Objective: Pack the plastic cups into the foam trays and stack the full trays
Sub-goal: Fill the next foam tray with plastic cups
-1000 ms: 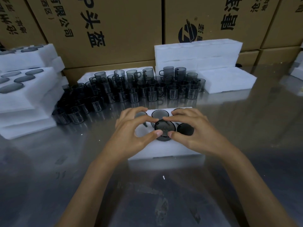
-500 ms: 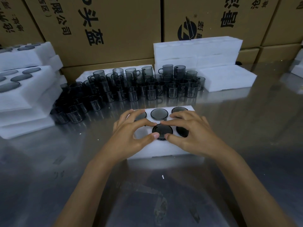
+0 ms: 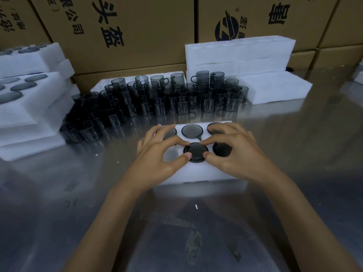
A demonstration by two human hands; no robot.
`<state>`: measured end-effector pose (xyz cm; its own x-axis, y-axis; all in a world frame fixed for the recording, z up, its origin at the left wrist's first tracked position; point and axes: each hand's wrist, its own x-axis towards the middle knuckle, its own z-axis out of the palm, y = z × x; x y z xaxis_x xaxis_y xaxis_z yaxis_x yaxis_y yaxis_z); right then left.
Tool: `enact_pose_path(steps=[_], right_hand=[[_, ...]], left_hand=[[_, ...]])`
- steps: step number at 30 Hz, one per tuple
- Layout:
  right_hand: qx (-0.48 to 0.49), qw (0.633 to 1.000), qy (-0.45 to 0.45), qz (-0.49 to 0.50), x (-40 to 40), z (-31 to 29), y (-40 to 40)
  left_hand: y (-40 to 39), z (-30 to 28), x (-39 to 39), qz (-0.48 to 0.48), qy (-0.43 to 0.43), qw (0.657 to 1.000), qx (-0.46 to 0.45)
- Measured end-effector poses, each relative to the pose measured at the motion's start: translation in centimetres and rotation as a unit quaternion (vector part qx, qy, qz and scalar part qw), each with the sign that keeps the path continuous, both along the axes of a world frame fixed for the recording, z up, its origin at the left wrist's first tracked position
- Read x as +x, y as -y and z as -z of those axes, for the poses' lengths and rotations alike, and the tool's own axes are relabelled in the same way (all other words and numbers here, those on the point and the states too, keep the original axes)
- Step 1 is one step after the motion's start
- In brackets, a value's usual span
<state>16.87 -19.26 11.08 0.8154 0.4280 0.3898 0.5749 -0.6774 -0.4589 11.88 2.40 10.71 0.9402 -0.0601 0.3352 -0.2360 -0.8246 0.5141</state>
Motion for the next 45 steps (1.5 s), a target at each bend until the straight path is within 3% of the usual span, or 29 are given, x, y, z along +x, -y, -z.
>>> enact_pose_path(steps=[7,9,12,15,18,23,27,30,35,40,45], right_hand=[[0.023,0.999,-0.049,-0.004,0.3,0.6,0.1],[0.035,0.998,-0.054,-0.012,0.5,0.6,0.2],[0.148,0.987,-0.056,0.012,1.2,0.7,0.3],[0.317,0.938,-0.124,0.069,2.3,1.3,1.5],[0.441,0.859,-0.225,0.130,3.0,2.6,2.3],[0.448,0.855,-0.220,0.141,3.9,3.7,2.0],[0.447,0.859,-0.210,0.136,4.3,3.9,2.1],[0.453,0.855,-0.208,0.140,4.5,3.9,1.8],[0.456,0.853,-0.211,0.141,4.5,3.9,1.9],[0.451,0.851,-0.219,0.153,4.3,3.6,2.0],[0.410,0.879,-0.182,0.158,4.0,2.9,2.4]], left_hand=[[0.1,0.8,0.1,-0.004,0.010,1.000,0.022],[0.1,0.7,0.0,0.001,0.009,1.000,0.006],[-0.6,0.4,0.7,0.018,0.021,0.996,-0.087],[-3.0,0.8,1.8,-0.048,0.089,0.963,-0.249],[-6.4,2.4,2.8,-0.235,0.150,0.951,-0.135],[-10.0,3.7,4.3,-0.383,0.179,0.906,-0.021],[-12.5,3.8,5.6,-0.434,0.069,0.898,0.003],[-12.9,4.1,6.3,-0.430,0.044,0.901,0.011],[-12.4,4.3,5.8,-0.414,0.106,0.904,-0.017],[-11.0,4.3,4.4,-0.345,0.125,0.922,-0.120],[-8.0,3.6,2.8,-0.293,0.146,0.917,-0.227]])
